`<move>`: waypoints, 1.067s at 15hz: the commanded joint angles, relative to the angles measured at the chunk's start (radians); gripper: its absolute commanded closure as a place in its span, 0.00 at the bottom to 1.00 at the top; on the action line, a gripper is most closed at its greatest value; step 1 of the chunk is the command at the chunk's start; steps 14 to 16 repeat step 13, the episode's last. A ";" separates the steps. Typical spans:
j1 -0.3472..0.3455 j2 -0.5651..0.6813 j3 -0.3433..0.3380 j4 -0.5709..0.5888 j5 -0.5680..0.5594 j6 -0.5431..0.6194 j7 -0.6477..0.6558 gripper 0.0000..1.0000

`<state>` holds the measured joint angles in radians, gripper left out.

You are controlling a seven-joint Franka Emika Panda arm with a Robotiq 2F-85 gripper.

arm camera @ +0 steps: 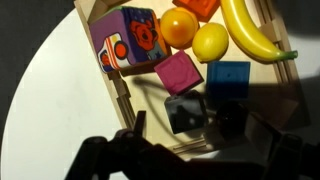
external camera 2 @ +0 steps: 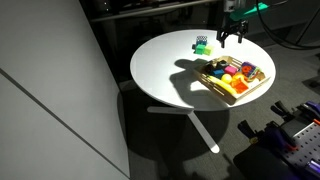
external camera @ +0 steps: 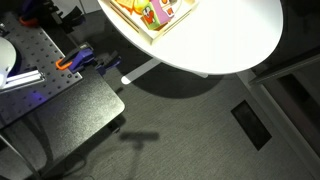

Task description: Put the yellow cube on the table

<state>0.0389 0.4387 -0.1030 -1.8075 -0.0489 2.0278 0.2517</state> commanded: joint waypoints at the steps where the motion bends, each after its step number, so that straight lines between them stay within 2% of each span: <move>1: -0.023 -0.136 0.021 -0.115 -0.006 -0.051 -0.090 0.00; 3: -0.027 -0.191 0.023 -0.161 -0.011 -0.051 -0.126 0.00; 9: -0.048 -0.316 0.027 -0.278 0.002 0.051 -0.228 0.00; 10: -0.042 -0.262 0.028 -0.222 -0.005 0.020 -0.187 0.00; 16: -0.044 -0.269 0.029 -0.232 -0.005 0.023 -0.191 0.00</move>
